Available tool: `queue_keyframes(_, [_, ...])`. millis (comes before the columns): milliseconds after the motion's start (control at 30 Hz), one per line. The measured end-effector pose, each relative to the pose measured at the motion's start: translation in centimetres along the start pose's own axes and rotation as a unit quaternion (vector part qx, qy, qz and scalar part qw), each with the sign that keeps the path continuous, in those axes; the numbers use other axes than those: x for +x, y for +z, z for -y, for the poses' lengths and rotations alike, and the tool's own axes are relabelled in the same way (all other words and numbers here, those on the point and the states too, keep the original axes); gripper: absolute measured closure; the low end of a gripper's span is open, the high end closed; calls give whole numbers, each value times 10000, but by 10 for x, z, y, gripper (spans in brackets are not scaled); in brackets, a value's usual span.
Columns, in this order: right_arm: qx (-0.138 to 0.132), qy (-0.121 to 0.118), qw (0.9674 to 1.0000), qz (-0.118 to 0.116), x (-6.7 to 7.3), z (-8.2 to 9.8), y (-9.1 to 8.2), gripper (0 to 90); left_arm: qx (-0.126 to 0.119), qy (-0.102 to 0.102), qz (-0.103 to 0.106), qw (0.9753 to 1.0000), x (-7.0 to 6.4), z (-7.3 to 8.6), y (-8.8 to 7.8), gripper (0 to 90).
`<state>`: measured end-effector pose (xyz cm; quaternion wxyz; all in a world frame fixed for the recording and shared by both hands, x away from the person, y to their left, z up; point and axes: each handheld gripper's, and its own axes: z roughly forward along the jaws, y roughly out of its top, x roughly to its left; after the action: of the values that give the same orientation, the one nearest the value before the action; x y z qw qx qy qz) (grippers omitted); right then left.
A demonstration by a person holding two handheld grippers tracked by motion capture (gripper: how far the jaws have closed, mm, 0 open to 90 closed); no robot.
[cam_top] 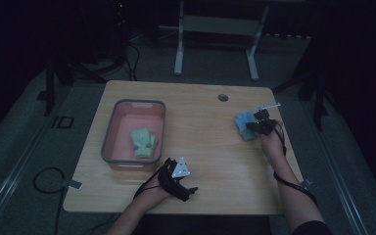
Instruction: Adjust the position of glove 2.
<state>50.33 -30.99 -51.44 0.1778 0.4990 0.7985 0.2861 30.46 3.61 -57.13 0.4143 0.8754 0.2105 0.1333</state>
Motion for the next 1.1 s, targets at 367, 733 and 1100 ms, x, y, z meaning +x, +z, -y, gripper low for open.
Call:
queue_keyframes(367, [-499, 447, 9977, 144, 55, -8, -67, 873, 20, 68, -20, 10000, -1, -1, 1, 30])
queue_keyframes(733, [-857, 615, 9943, -165, 120, 15, -98, 873, -22, 47, 55, 10000, 1, -2, 2, 30])
queue_keyframes(1100, [-633, 987, 9925, -349, 159, 41, -70, 872, -45, 87, 74, 9999, 0, -2, 2, 30])
